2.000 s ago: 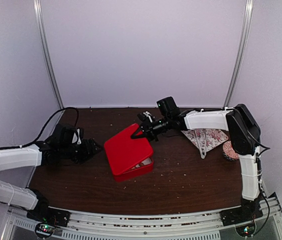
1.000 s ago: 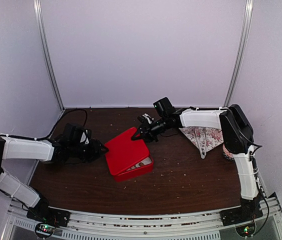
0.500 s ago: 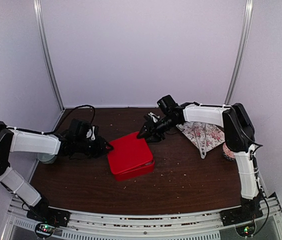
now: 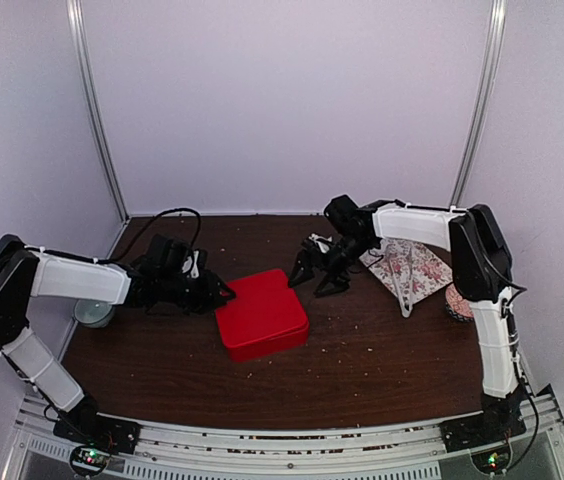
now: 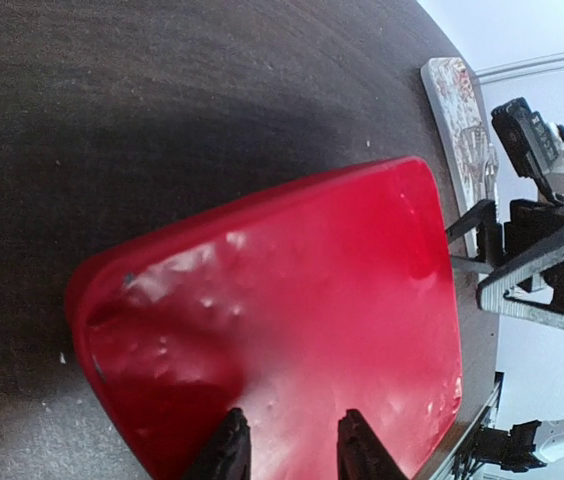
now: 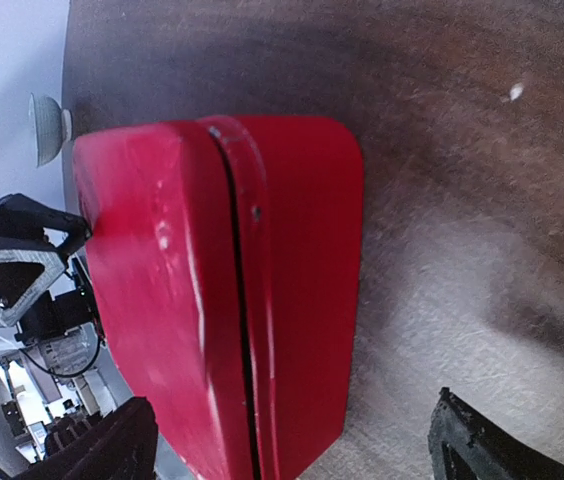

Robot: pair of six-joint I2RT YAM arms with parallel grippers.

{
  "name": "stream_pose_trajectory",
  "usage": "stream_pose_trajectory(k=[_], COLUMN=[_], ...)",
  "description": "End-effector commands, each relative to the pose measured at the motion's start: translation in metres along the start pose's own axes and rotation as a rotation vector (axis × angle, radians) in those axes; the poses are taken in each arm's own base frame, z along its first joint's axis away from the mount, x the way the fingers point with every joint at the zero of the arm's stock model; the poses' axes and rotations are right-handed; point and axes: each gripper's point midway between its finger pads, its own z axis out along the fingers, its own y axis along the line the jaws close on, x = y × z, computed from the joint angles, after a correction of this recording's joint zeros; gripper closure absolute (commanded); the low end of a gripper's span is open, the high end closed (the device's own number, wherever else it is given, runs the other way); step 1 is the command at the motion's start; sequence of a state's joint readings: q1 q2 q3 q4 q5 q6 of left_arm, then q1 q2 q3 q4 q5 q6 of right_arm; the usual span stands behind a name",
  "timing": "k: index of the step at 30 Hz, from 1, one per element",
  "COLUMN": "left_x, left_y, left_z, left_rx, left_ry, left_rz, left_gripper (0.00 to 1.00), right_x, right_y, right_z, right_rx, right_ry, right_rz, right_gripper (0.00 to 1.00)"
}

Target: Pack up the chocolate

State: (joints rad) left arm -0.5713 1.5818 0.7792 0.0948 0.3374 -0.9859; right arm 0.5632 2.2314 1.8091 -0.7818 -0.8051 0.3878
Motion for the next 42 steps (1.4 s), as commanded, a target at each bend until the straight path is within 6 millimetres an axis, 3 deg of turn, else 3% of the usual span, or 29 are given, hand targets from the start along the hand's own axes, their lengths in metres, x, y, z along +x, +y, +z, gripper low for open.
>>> stream_pose_trajectory(k=[1,9,17,25,29,33,36,39,42], left_x=[0.001,0.004,0.003,-0.013,-0.020,-0.034,-0.038,-0.032,-0.015], left_y=[-0.003,-0.004,-0.002,0.001,0.004,-0.016,-0.040,-0.069,-0.098], left_z=[0.009,0.017,0.014,-0.003,-0.019,-0.040,-0.055,-0.056,-0.044], left_rx=[-0.006,-0.037,-0.071,-0.102,-0.133,-0.156,-0.137,-0.082,-0.022], left_ry=[0.031,0.081,0.108,0.070,0.052,0.039,0.017,0.033,0.077], left_rz=[0.026,0.069,0.125,0.145,0.177,0.322,0.441,0.560,0.675], left_gripper=[0.67,0.67,0.67,0.44,0.40,0.44,0.53,0.63,0.68], right_x=[0.019,0.048,0.051,0.043,0.046,0.051,0.054,0.053,0.052], right_y=[0.010,0.005,-0.002,-0.013,-0.018,-0.026,-0.032,-0.033,-0.034], right_z=[0.017,0.042,0.053,0.050,0.054,0.059,0.061,0.060,0.061], right_rx=[-0.061,-0.097,-0.118,-0.098,-0.082,-0.064,-0.052,-0.052,-0.053], right_ry=[0.085,0.150,0.121,0.097,0.109,0.117,0.121,0.119,0.118], right_rz=[-0.027,0.001,0.046,0.064,0.070,0.081,0.090,0.093,0.100], right_gripper=[0.08,0.38,0.78,0.76,0.76,0.77,0.77,0.78,0.78])
